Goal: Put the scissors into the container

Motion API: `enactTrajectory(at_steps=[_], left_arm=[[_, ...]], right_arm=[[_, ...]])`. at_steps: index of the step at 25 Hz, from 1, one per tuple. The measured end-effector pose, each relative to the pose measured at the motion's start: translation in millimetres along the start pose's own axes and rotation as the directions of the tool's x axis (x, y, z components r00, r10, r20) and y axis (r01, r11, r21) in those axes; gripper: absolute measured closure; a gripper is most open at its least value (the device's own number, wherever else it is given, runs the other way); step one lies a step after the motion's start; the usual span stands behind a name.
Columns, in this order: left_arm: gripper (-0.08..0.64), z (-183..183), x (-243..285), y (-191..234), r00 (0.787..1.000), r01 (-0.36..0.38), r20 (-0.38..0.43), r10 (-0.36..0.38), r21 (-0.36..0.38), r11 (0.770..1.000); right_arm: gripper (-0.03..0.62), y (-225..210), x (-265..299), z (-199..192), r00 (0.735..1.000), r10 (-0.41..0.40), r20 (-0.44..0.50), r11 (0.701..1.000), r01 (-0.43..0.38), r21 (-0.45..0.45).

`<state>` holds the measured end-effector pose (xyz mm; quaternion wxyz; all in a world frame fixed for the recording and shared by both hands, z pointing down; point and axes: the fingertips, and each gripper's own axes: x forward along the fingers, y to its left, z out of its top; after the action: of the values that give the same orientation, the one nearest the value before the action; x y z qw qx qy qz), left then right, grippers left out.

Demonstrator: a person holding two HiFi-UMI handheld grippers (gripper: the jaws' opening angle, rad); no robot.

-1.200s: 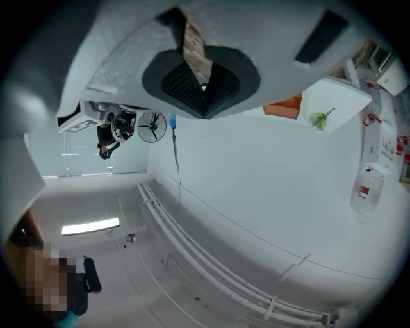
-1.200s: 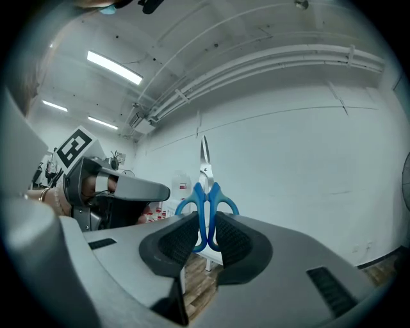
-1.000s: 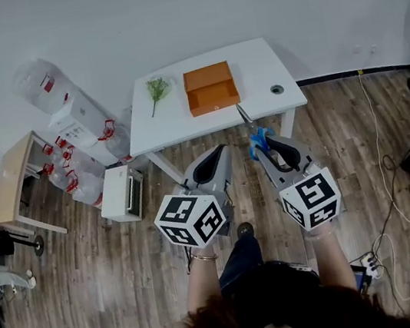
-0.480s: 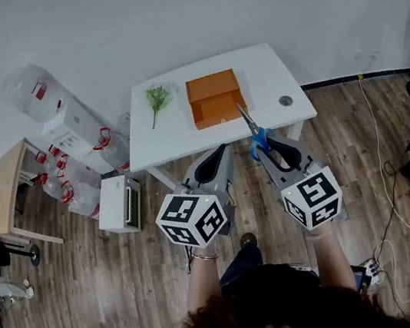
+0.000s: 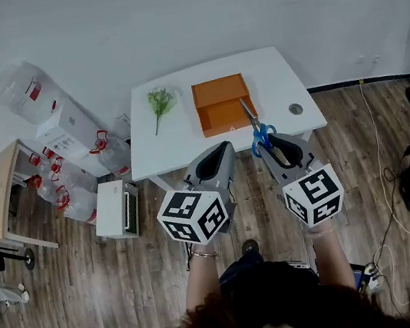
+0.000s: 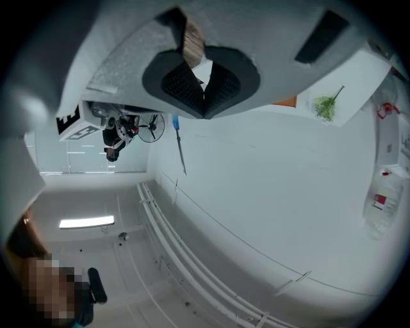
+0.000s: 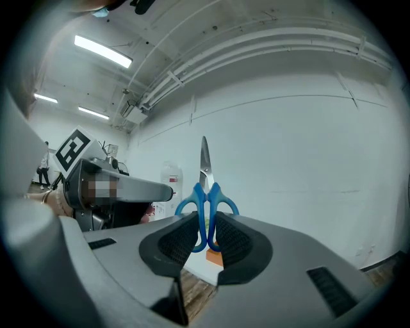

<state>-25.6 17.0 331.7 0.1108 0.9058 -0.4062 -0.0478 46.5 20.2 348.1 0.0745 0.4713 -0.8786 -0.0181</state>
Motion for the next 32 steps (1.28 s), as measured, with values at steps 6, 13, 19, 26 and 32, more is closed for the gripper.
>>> enactTrajectory(at_steps=[6,13,19,26,32], left_arm=[[0.543,6,8,33,1.0,0.018,0.0,-0.018,-0.008,1.0],[0.543,14,23,56,0.999,0.037,-0.006,-0.037,-0.007,0.999],[0.544,11,39,72,0.999,0.037,-0.014,-0.037,-0.02,0.999],[0.543,10,68,92,0.999,0.025,-0.026,-0.026,-0.019,0.999],[0.543,13,101,118,0.999,0.009,-0.034,-0.01,-0.019,1.0]], right_arm=[[0.517,-3,32,3,0.999,-0.035,-0.01,0.999,0.035,-0.006],[0.517,-12,56,2,0.997,-0.065,-0.03,0.998,0.065,-0.009],[0.517,-25,77,-3,0.997,-0.067,-0.044,0.998,0.066,-0.021],[0.517,-49,110,-7,0.996,-0.053,-0.065,0.996,0.048,-0.08],[0.517,-75,146,-17,0.994,-0.029,-0.102,0.994,0.018,-0.111]])
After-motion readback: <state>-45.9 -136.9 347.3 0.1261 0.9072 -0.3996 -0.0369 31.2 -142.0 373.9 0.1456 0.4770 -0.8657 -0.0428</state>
